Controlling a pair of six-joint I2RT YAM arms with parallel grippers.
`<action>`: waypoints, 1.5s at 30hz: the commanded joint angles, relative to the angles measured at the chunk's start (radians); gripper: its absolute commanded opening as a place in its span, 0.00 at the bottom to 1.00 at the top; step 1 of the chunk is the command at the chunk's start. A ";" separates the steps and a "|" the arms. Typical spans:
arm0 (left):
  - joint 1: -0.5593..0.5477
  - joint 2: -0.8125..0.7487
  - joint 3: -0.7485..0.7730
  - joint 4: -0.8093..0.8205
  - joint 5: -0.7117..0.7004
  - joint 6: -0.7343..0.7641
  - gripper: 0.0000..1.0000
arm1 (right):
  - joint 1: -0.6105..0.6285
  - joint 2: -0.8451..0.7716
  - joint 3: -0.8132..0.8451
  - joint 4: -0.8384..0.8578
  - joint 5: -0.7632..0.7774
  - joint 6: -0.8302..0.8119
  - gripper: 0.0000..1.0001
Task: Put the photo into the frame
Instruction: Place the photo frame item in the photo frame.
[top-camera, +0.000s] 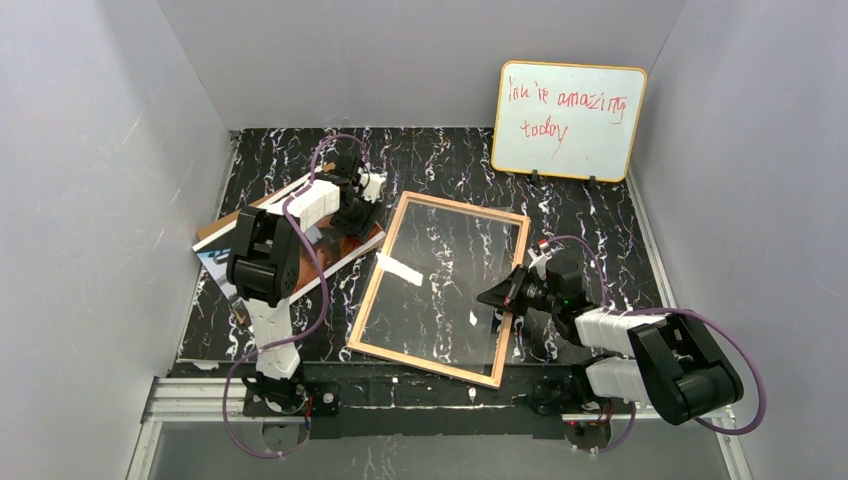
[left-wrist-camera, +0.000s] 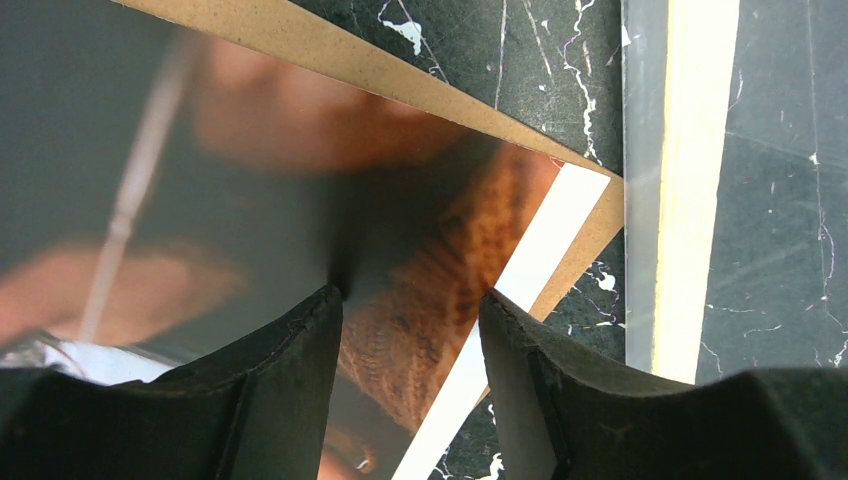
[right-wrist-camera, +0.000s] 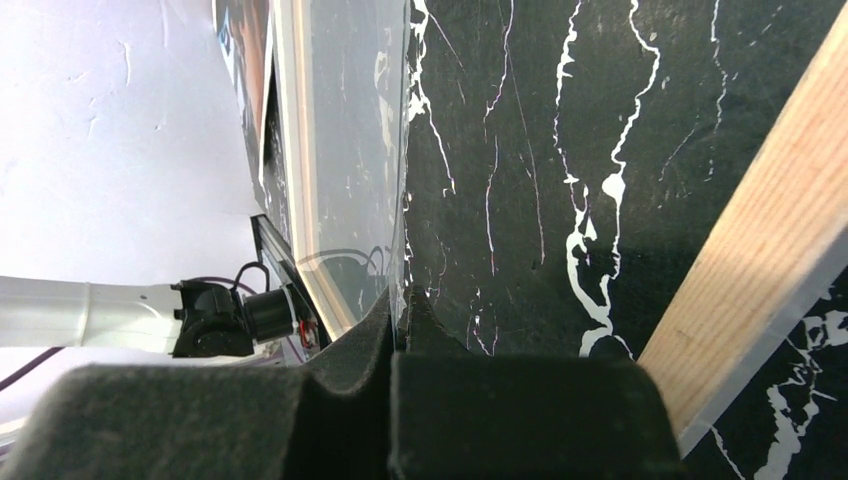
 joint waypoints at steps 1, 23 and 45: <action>-0.035 0.091 -0.067 -0.062 0.030 -0.009 0.52 | 0.002 -0.009 -0.009 0.009 0.042 -0.014 0.01; -0.046 0.092 -0.075 -0.061 0.031 -0.009 0.51 | -0.001 0.018 0.012 0.011 0.058 -0.023 0.01; -0.048 0.084 -0.083 -0.056 0.019 0.001 0.51 | -0.045 0.038 0.017 0.080 -0.105 -0.002 0.01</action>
